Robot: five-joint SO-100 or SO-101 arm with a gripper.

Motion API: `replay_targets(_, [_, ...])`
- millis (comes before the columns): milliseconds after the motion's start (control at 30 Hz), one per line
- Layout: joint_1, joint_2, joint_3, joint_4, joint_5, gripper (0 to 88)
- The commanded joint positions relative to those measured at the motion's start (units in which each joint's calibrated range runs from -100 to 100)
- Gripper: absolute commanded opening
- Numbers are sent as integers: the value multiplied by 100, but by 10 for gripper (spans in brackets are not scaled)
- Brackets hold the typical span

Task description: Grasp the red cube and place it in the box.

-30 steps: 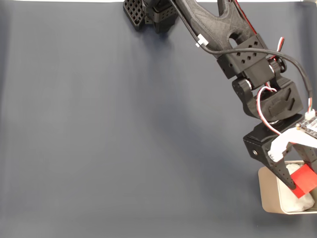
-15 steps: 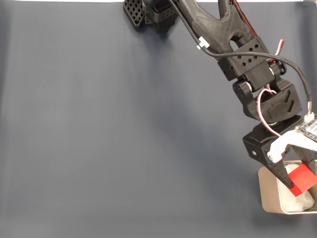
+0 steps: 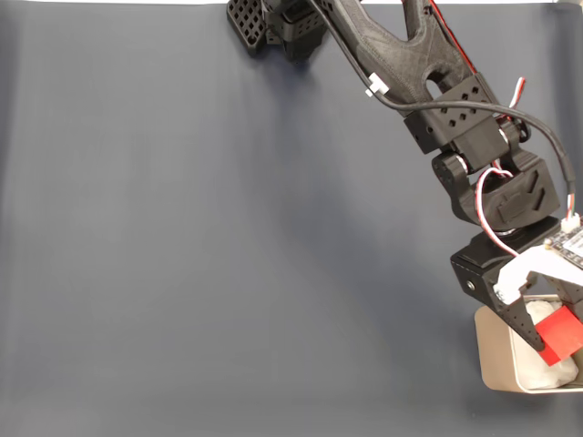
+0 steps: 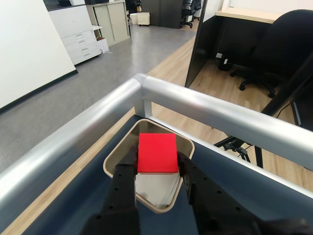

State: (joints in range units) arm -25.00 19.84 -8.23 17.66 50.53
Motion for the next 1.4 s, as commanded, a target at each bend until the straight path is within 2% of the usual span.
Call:
replay_targets(0, [-71,-43,-372,13,-44,76])
replay_targets(300, [-85,-52,-372,13,-54,81])
replay_targets(500, [-85,-95,-327,258,-59,249])
replay_targets(767, [-85,-113,-309,398,-78,364])
replay_targets(1367, [-85,-87,-254,209,-59,385])
